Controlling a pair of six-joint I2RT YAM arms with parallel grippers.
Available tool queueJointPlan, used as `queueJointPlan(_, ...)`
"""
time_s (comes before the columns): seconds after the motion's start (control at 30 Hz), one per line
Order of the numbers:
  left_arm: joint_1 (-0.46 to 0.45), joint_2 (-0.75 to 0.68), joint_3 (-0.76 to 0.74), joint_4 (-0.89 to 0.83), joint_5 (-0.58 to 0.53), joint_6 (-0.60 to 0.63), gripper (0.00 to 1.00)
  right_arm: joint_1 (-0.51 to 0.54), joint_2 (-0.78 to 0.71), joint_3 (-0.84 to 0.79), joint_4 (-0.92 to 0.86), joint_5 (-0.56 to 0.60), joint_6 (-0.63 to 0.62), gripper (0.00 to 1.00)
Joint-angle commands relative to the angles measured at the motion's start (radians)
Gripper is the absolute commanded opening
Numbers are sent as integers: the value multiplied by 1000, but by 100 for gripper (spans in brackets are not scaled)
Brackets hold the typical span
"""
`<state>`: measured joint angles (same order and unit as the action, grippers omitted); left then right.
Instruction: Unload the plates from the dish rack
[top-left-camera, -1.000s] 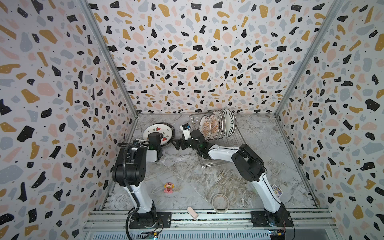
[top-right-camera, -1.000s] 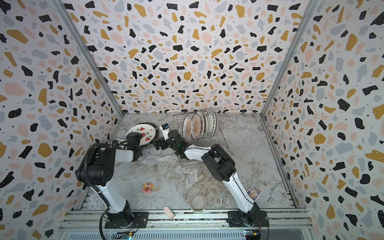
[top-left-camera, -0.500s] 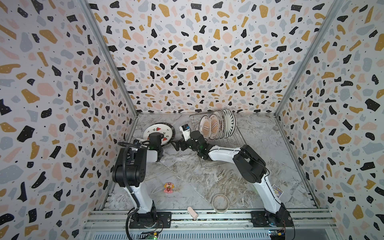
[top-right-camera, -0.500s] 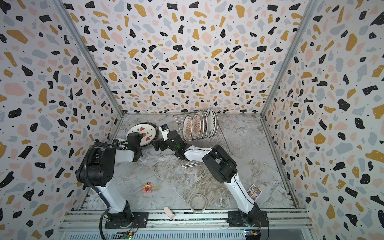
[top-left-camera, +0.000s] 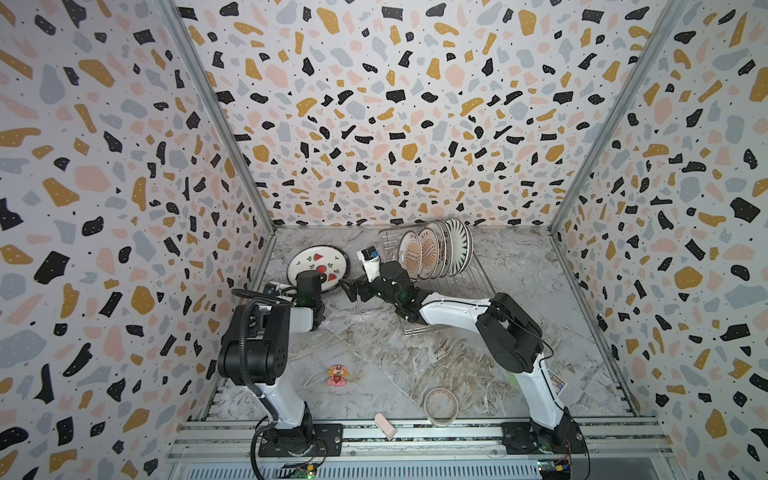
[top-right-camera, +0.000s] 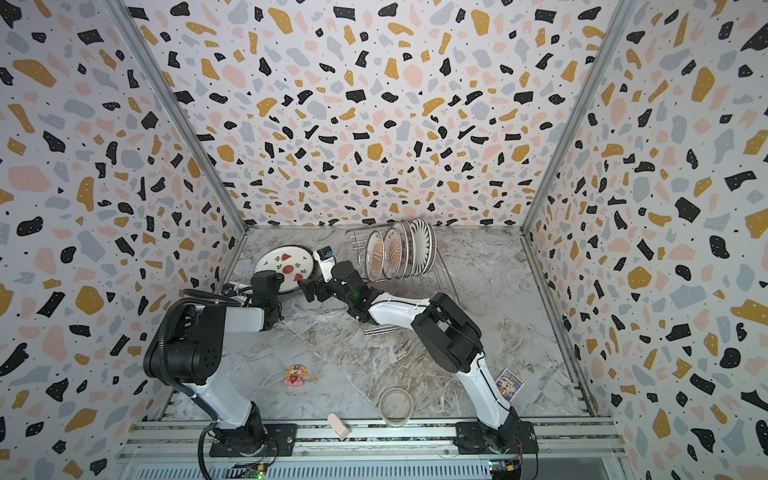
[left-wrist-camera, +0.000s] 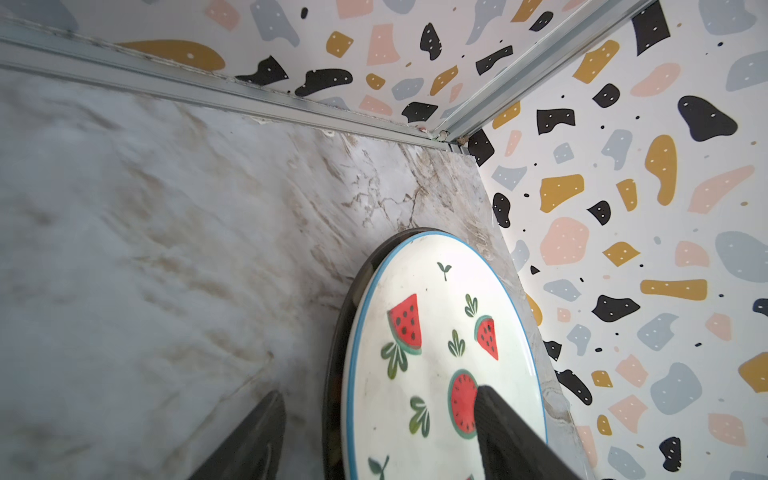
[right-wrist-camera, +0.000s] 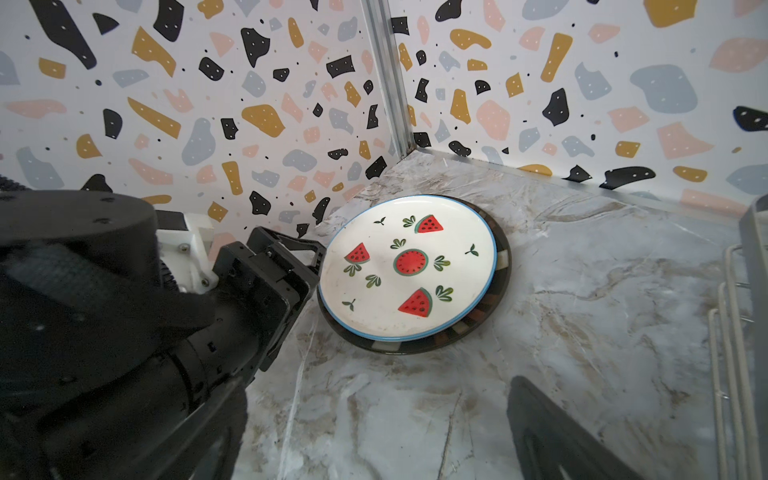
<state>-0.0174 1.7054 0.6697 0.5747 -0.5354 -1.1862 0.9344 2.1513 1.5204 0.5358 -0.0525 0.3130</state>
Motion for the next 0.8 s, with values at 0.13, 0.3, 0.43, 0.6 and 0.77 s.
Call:
queueJointPlan(0.13,-40,-251,-102,32,3,101,89,56,-229,-176,127,75,-46,98)
queueJointPlan(0.3,-121,-393,-170,86,96,206,100,98,-383,-349,219,162,-75,98)
queueJointPlan(0.43,-207,-501,-211,110,184,287,100,113,-529,-495,255,253,-90,98)
queueJointPlan(0.6,-361,-647,-238,75,171,404,100,113,-694,-635,239,353,-119,99)
queueJointPlan(0.77,-447,-754,-323,223,274,513,100,105,-827,-657,76,461,-157,99)
